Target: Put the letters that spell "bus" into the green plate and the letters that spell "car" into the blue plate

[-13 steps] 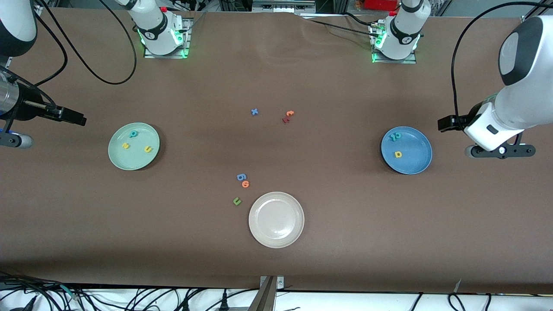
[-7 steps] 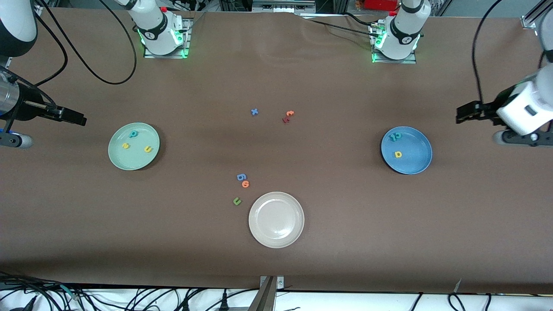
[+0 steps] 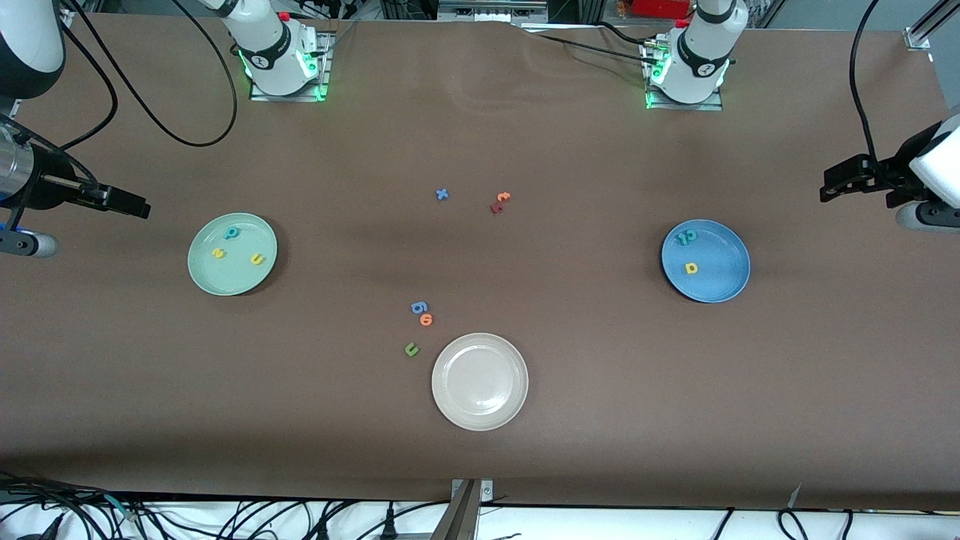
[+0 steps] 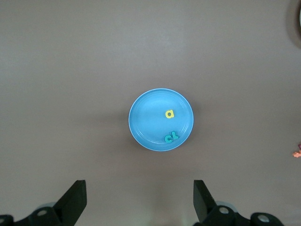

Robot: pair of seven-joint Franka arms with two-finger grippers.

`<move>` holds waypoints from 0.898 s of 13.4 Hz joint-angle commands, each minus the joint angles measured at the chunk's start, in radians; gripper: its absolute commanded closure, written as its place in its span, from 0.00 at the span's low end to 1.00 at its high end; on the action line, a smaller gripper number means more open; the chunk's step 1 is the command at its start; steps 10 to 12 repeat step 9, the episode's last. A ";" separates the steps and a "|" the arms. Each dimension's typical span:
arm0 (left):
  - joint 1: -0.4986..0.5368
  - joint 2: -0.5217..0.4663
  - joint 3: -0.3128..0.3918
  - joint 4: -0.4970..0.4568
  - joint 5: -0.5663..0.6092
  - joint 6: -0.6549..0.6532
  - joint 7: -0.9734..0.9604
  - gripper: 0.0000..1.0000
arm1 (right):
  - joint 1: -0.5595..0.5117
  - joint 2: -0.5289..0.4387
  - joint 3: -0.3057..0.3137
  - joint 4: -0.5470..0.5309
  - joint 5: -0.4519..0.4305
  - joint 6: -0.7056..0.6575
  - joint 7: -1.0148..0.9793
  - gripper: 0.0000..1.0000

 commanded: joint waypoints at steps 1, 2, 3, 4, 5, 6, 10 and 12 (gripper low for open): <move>-0.004 -0.076 0.003 -0.108 -0.018 0.072 0.032 0.00 | -0.009 -0.018 0.009 -0.018 -0.005 0.008 -0.012 0.00; -0.007 -0.081 0.003 -0.116 -0.018 0.080 0.032 0.00 | -0.010 -0.018 0.009 -0.018 -0.005 0.008 -0.012 0.00; -0.007 -0.079 0.000 -0.116 -0.016 0.079 0.032 0.00 | -0.009 -0.018 0.009 -0.018 -0.005 0.008 -0.013 0.00; -0.005 -0.072 -0.005 -0.113 -0.016 0.076 0.032 0.00 | -0.009 -0.018 0.009 -0.018 -0.005 0.008 -0.013 0.00; -0.005 -0.069 -0.005 -0.106 -0.016 0.071 0.032 0.00 | -0.010 -0.018 0.009 -0.018 -0.005 0.008 -0.012 0.00; -0.002 -0.069 -0.005 -0.105 -0.016 0.071 0.034 0.00 | -0.009 -0.018 0.009 -0.018 -0.005 0.008 -0.013 0.00; -0.002 -0.050 -0.005 -0.104 -0.016 0.074 0.034 0.00 | -0.009 -0.018 0.009 -0.018 -0.005 0.008 -0.013 0.00; -0.002 -0.050 -0.005 -0.104 -0.016 0.074 0.034 0.00 | -0.009 -0.018 0.009 -0.018 -0.005 0.008 -0.013 0.00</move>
